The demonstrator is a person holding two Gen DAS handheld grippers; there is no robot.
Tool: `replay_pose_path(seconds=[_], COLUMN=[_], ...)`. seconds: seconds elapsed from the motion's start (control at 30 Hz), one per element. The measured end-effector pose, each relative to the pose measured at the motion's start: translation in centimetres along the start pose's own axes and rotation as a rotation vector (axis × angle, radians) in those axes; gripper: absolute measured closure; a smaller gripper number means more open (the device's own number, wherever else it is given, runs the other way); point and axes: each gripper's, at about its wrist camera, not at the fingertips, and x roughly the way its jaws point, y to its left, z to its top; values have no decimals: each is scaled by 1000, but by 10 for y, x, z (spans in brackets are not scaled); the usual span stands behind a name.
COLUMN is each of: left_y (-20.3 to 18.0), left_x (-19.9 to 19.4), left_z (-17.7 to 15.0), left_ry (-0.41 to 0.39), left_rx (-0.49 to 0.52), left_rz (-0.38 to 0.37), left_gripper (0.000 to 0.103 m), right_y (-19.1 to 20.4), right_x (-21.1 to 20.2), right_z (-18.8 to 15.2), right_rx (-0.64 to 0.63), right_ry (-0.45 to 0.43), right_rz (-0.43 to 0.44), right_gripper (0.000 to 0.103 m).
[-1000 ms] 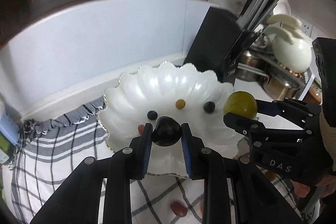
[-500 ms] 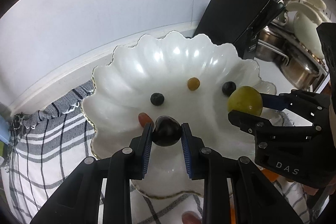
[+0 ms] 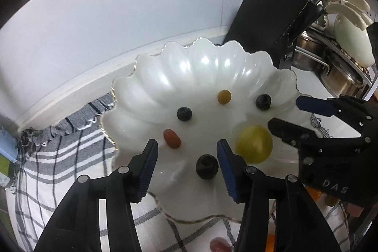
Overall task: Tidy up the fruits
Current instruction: 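Open the left tool to drop the plum while the right tool releases the green citrus, then withdraw both open tools from the bowl back over the cloth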
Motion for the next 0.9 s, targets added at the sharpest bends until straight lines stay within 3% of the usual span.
replay_pose_path(seconds=[0.47,0.9], left_y=[-3,-13], left_x=[-63,-132], left_z=[-8,-23], left_ry=[-121,-245], left_rx=[13,29], left_rz=[31,7], left_gripper=[39,36], right_y=[4,5], right_x=[-66,-134], right_z=[-15,-34], right_rx=[10,48], right_ry=[-122,-258], right_rz=[-37,-95], right_gripper=[43,43])
